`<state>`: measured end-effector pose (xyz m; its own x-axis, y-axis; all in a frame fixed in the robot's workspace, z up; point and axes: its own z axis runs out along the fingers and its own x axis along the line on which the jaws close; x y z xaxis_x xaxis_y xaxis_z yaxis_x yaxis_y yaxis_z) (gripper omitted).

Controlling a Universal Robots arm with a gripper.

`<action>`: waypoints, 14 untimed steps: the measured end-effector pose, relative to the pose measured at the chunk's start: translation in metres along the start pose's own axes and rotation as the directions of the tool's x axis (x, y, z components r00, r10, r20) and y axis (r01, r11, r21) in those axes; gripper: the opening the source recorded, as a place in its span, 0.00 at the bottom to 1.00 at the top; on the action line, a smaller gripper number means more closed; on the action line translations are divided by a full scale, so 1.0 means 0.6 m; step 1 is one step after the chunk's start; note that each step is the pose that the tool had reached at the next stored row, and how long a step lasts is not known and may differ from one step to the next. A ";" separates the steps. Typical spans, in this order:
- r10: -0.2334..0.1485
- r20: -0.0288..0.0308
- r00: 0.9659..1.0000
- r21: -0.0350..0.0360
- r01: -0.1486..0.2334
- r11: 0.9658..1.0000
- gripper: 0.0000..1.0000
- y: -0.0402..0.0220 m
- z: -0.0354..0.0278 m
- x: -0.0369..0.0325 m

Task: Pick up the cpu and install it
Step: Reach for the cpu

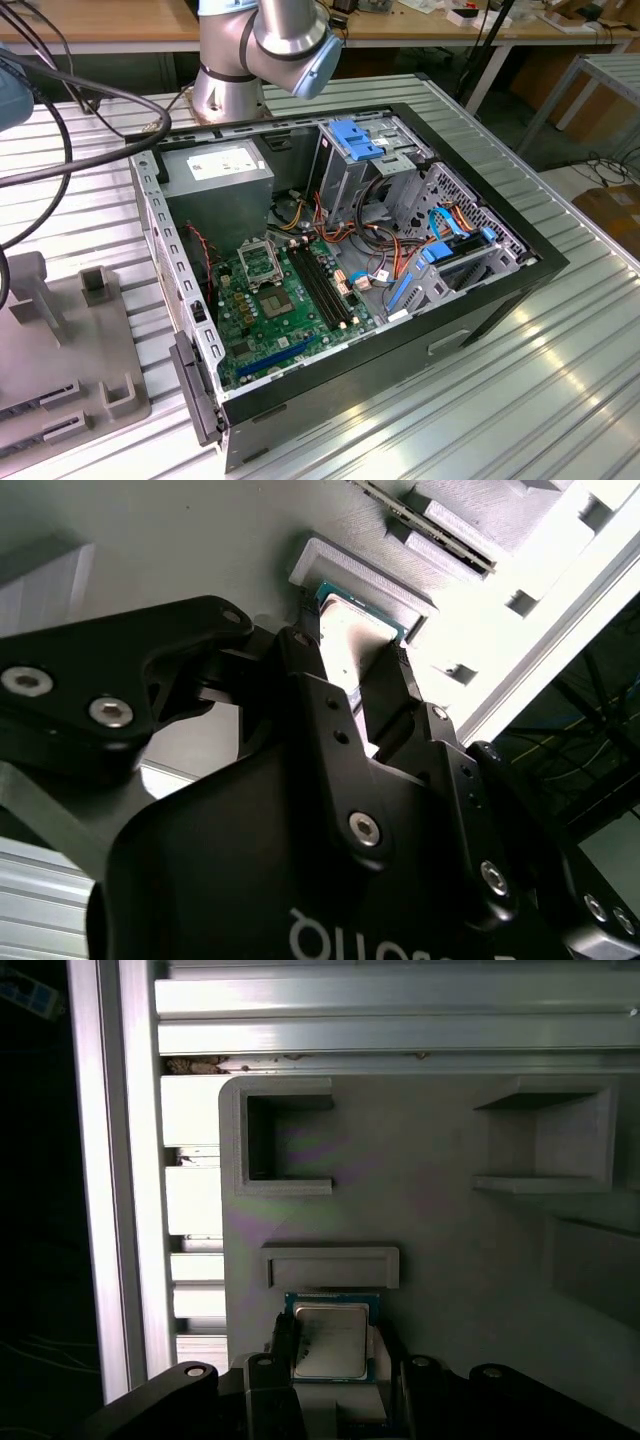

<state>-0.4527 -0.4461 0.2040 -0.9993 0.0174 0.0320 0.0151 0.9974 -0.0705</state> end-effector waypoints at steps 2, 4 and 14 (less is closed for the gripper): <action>0.000 0.000 1.000 0.000 0.000 1.000 0.42 0.000 0.000 0.000; 0.000 0.000 1.000 0.000 0.000 1.000 0.42 0.000 -0.002 0.000; 0.000 0.000 1.000 0.000 0.000 1.000 0.42 -0.001 -0.011 0.000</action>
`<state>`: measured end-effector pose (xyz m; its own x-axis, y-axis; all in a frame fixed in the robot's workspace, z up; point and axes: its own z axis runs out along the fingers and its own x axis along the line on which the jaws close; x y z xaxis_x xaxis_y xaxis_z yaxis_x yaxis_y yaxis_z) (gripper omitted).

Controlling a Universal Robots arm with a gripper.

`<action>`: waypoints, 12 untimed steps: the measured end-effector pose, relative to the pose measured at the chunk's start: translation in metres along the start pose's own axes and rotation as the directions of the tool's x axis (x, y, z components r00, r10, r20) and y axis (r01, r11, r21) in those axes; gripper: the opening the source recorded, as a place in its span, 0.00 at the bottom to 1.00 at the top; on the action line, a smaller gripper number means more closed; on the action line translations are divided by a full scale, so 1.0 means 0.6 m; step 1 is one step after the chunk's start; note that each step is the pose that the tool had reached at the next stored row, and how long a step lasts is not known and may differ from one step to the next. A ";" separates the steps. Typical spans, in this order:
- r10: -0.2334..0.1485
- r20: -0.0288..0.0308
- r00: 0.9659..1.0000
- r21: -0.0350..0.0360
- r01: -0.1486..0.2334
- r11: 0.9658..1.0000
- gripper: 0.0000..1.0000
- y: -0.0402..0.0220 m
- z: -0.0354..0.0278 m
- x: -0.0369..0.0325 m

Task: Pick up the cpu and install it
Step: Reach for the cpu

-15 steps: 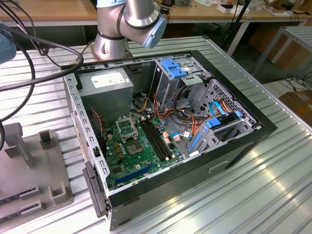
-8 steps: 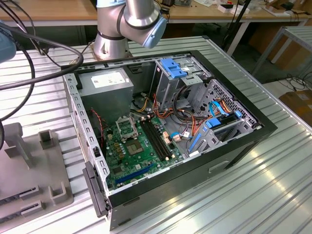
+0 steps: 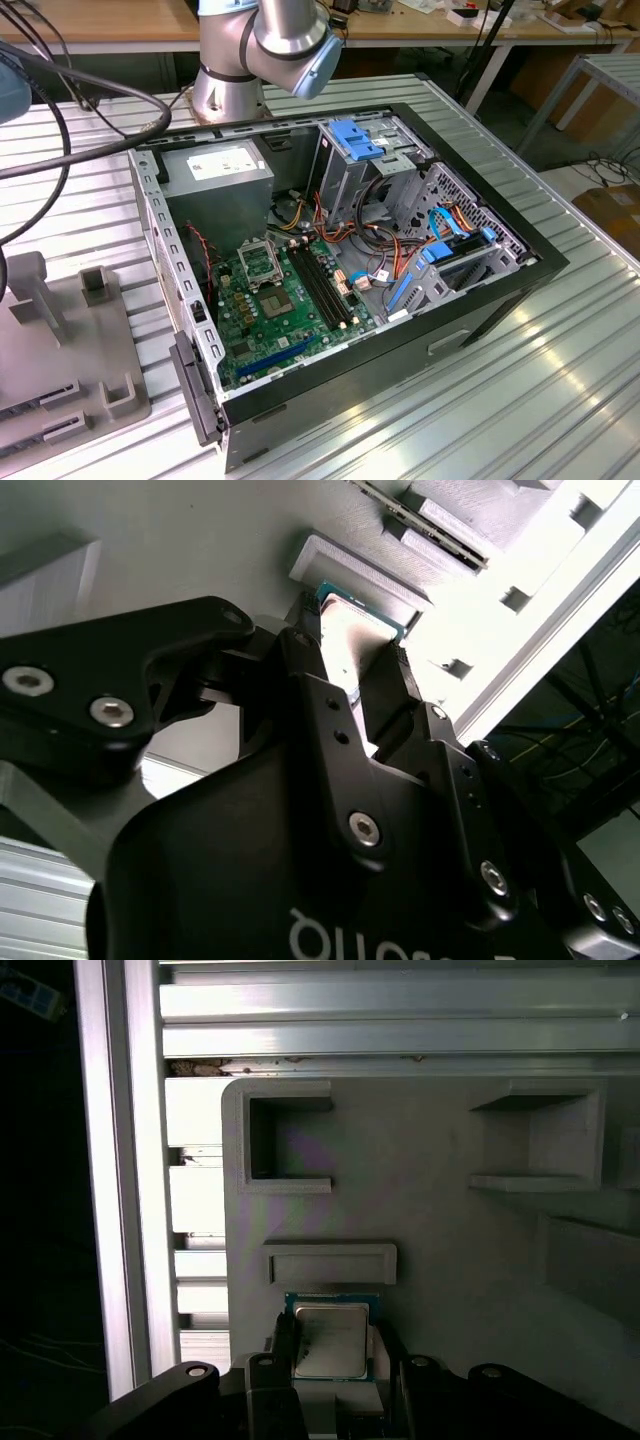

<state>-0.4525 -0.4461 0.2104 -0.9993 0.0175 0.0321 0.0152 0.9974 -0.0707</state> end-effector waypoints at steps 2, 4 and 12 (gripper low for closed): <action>0.000 0.000 1.000 0.000 0.000 1.000 0.42 0.000 -0.005 0.000; 0.000 0.000 1.000 0.000 0.000 1.000 0.42 0.000 -0.007 0.000; 0.000 0.000 1.000 0.000 0.000 1.000 0.42 -0.001 -0.021 -0.001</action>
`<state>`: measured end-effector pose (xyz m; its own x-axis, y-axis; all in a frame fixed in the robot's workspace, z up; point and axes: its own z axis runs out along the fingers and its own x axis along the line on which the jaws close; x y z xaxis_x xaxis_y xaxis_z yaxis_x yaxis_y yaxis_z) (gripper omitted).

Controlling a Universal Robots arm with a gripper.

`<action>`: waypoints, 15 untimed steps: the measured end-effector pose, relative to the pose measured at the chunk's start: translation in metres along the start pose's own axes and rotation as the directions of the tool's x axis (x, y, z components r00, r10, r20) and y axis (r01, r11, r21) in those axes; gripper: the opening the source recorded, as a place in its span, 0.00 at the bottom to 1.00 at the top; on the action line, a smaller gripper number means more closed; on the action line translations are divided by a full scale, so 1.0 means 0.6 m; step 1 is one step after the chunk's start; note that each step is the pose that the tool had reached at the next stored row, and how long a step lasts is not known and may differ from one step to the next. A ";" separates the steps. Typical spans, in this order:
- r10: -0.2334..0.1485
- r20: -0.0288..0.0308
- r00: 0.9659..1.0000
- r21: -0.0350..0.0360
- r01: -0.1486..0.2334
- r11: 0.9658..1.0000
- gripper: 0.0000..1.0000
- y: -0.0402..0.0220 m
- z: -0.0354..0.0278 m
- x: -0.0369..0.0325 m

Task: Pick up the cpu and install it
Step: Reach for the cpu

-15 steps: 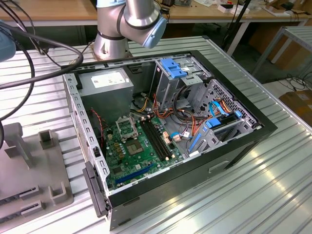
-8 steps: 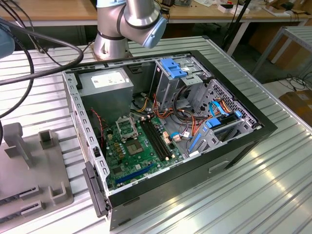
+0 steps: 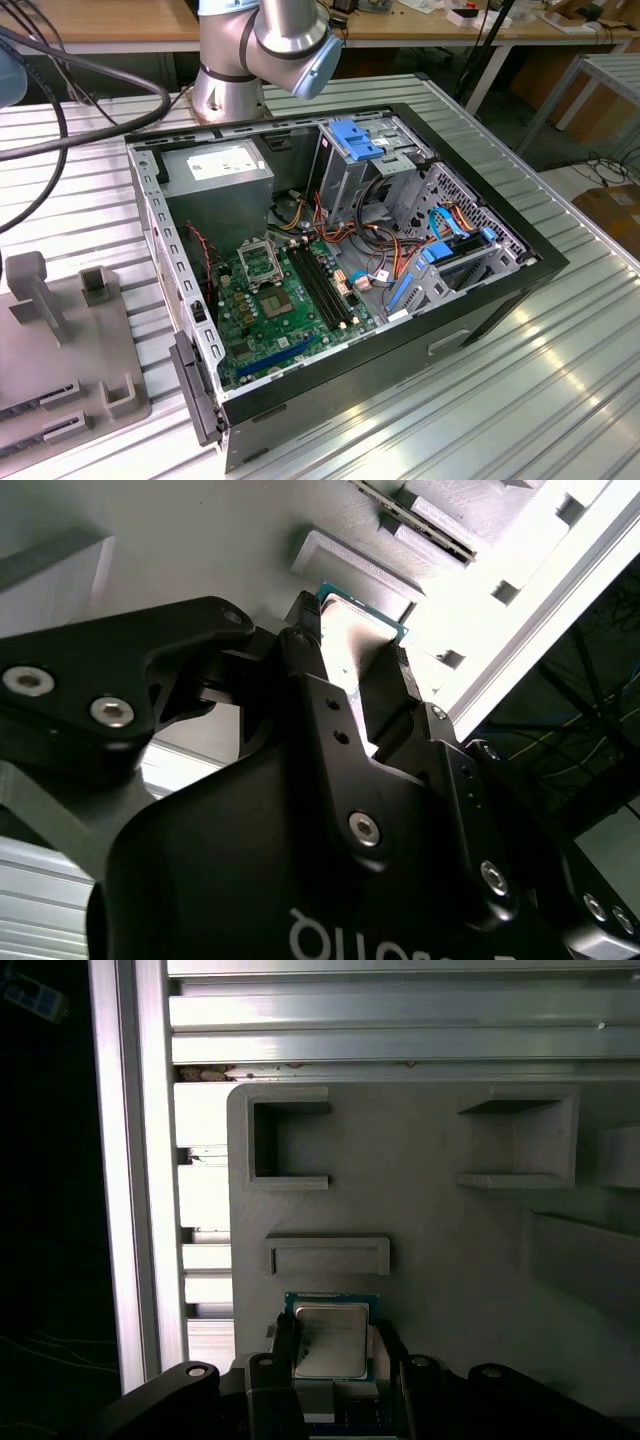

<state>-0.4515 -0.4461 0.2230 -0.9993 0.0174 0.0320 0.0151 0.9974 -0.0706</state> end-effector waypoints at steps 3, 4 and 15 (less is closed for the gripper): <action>0.000 0.000 1.000 0.000 0.000 1.000 0.42 0.000 -0.003 0.000; 0.000 0.000 1.000 0.000 0.000 1.000 0.42 0.000 -0.005 0.000; 0.000 0.000 1.000 0.000 0.000 1.000 0.42 -0.002 -0.033 0.000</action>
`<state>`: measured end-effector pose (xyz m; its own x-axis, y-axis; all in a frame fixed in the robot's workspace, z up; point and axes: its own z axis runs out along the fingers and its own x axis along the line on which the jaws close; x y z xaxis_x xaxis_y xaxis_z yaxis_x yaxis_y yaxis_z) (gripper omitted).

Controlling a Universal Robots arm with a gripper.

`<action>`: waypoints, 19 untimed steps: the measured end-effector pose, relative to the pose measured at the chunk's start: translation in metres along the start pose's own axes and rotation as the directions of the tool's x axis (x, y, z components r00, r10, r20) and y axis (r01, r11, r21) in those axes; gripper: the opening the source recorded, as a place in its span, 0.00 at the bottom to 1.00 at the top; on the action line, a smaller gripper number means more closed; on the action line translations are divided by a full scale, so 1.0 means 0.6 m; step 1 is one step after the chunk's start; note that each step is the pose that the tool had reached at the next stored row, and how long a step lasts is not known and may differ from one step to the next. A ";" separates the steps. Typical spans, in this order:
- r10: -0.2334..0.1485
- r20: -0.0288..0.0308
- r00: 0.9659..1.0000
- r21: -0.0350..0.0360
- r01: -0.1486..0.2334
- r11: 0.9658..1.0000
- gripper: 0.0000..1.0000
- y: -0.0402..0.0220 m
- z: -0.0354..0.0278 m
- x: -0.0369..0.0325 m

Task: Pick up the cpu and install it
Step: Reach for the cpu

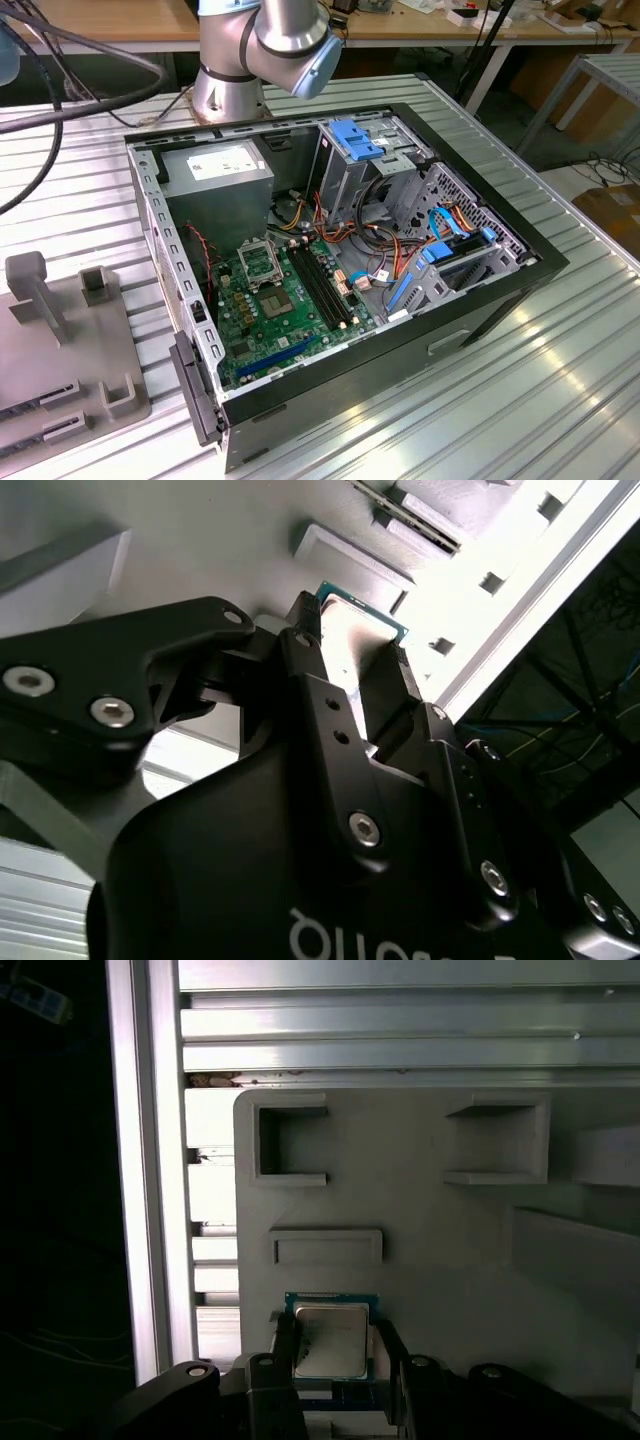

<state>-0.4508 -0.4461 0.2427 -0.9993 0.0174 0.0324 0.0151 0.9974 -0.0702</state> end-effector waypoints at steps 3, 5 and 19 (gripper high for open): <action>0.000 0.000 1.000 -0.001 0.000 1.000 0.42 -0.001 -0.010 0.000; 0.000 0.000 1.000 -0.001 0.000 1.000 0.42 -0.001 -0.016 0.001; 0.000 -0.002 1.000 -0.003 0.000 1.000 0.42 -0.002 -0.031 0.000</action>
<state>-0.4505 -0.4462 0.2615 -0.9993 0.0173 0.0340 0.0150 0.9976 -0.0675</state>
